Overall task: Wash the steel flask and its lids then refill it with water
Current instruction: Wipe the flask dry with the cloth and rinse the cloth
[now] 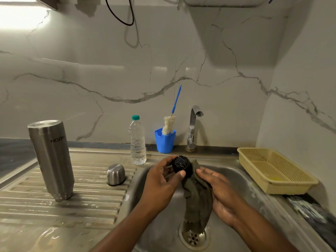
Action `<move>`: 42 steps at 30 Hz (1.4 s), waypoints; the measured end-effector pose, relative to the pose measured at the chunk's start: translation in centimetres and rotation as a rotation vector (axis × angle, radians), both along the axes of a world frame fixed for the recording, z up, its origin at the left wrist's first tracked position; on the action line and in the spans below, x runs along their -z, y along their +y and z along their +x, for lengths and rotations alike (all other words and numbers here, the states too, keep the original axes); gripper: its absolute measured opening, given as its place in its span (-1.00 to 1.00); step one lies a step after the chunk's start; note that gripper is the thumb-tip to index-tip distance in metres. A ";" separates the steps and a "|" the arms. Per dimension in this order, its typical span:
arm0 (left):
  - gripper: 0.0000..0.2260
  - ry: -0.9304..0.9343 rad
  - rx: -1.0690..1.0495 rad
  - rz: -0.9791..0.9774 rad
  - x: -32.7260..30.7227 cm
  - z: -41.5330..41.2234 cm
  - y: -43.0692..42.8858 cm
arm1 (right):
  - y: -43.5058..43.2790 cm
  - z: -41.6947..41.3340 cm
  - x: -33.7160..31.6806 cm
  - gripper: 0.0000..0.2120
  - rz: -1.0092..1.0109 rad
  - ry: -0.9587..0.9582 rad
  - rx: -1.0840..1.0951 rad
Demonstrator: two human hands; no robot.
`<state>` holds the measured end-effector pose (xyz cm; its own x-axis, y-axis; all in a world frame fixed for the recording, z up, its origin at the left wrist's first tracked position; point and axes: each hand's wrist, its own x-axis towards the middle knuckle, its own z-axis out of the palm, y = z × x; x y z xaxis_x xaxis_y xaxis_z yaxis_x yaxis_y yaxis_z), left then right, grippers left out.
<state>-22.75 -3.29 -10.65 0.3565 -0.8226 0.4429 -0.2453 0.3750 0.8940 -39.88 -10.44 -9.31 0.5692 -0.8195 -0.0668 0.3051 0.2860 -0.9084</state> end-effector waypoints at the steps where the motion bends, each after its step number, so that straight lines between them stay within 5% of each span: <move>1: -0.61 -0.011 0.007 0.001 0.1 -0.2 0.1 | 0.0 0.1 0.1 -0.73 0.014 -0.001 -0.006; 12: -0.61 -0.040 0.013 0.023 0.3 0.0 -0.1 | 0.0 0.0 0.1 -0.71 0.040 -0.043 -0.042; 25: -0.64 -0.065 -0.264 0.005 -3.0 3.7 2.1 | -0.9 -0.3 0.6 -0.67 0.052 -0.040 -0.045; 33: -0.55 -0.271 -0.517 0.257 -2.6 11.8 10.0 | -1.0 -0.6 0.1 -0.48 -0.010 -0.065 -0.070; 42: -0.57 -0.371 -0.680 0.461 -0.1 14.8 14.7 | -1.3 -0.3 0.7 -0.62 -0.146 0.044 0.111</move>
<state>-7.98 11.42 -10.50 0.7308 -0.6108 0.3047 -0.5861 -0.3326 0.7389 -40.19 -11.76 -10.01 0.4739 -0.8799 0.0347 0.2865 0.1168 -0.9509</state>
